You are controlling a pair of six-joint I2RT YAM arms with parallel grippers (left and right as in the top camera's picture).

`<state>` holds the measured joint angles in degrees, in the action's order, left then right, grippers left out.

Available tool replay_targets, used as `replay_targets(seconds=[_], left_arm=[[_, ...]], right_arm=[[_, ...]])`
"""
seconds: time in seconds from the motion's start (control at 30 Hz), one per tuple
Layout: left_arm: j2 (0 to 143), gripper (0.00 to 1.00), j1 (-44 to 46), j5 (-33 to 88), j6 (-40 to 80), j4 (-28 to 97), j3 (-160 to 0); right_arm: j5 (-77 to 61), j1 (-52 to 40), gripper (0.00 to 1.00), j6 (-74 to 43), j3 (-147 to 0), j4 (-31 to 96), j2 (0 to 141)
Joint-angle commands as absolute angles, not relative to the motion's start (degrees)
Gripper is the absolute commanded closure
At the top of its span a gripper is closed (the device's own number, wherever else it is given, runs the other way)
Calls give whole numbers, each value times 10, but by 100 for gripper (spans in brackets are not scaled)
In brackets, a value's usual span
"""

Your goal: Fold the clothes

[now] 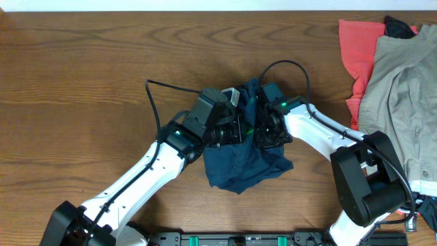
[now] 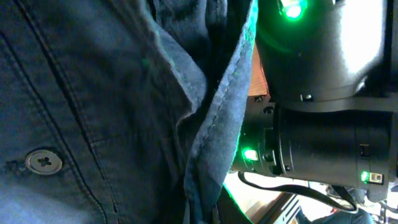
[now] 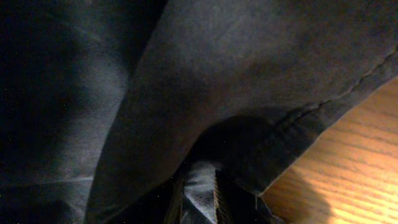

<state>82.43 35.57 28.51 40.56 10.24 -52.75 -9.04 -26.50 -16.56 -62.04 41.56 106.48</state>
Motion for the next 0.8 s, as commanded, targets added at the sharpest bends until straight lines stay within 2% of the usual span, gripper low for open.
replay_targets(seconds=[0.0,0.13,0.27,0.43,0.47,0.5,0.6,0.77], left_arm=[[823,94,360,290,413,100,-532],[823,94,360,296,413,100,-532],[823,92,363,296,413,100,-532],[823,87,391,296,413,93,-532],[823,76,399,296,413,89,-532],[823,61,408,296,413,84,-532],[823,35,433,318,412,62,-532],[819,33,419,353,362,29,-532]], right_arm=[[-48,-270,83,-181,-588,441,1100],[13,-246,90,-196,-599,486,1100],[128,-203,83,-262,-630,566,1100],[161,-140,82,-272,-677,625,1100],[161,-128,82,-273,-688,635,1100],[161,-117,82,-276,-698,646,1100],[161,-90,81,-277,-734,681,1100],[153,-60,81,-276,-782,728,1091]])
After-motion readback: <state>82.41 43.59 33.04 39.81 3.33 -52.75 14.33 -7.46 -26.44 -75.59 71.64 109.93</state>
